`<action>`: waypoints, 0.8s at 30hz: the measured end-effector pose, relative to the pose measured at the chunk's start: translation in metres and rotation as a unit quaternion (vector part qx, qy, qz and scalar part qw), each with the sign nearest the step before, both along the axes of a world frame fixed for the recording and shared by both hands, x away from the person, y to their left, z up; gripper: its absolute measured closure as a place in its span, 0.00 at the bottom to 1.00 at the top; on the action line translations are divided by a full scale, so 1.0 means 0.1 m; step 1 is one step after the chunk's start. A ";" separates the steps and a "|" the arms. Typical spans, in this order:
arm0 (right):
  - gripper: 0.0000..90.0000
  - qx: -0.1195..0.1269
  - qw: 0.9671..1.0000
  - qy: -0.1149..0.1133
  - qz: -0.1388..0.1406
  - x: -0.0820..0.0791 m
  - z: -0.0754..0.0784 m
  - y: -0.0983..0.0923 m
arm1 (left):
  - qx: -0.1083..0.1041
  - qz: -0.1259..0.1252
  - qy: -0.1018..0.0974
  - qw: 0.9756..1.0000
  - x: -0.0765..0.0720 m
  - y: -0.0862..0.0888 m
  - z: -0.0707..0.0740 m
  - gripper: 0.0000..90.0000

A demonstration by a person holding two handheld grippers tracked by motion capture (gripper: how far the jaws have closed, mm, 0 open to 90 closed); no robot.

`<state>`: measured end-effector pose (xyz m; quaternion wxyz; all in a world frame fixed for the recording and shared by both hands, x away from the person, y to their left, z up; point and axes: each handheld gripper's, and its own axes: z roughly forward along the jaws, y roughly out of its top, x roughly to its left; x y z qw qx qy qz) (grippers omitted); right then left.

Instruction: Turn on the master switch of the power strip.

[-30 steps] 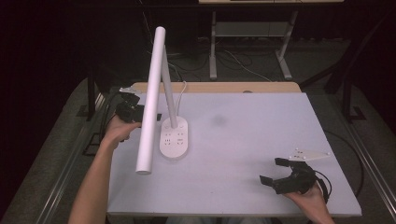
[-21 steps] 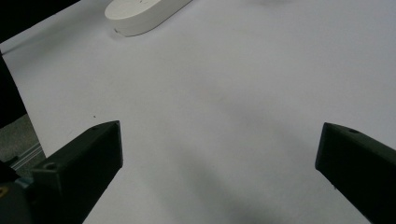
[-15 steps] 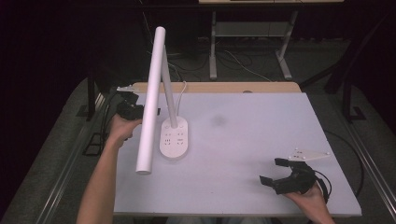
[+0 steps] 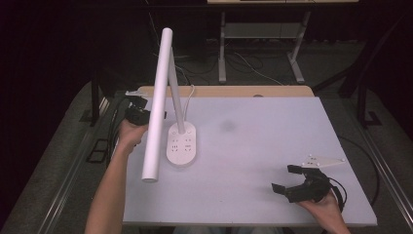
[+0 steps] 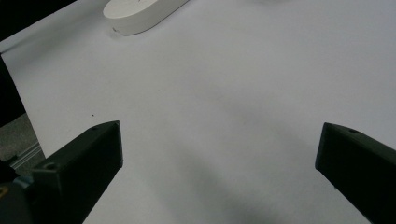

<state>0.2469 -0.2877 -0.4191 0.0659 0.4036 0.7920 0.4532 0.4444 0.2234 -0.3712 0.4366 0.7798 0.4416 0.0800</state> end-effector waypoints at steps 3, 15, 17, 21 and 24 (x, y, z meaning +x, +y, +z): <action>0.00 -0.001 1.000 -0.001 0.000 0.00 0.00 -0.01 | 0.006 -0.002 0.002 1.000 0.01 -0.04 -0.04 1.00; 0.00 -0.001 1.000 -0.004 -0.004 0.01 0.01 -0.03 | 0.037 -0.030 0.011 0.999 0.03 -0.17 -0.14 1.00; 0.00 0.000 1.000 -0.003 -0.005 0.01 0.01 -0.03 | 0.041 -0.031 0.014 0.999 0.03 -0.19 -0.16 1.00; 0.00 0.000 1.000 -0.002 -0.004 0.01 0.01 -0.03 | 0.046 -0.041 0.015 0.998 0.02 -0.23 -0.18 1.00; 0.00 -0.001 1.000 -0.002 -0.004 0.01 0.00 -0.03 | 0.057 -0.052 0.021 0.997 0.03 -0.25 -0.20 1.00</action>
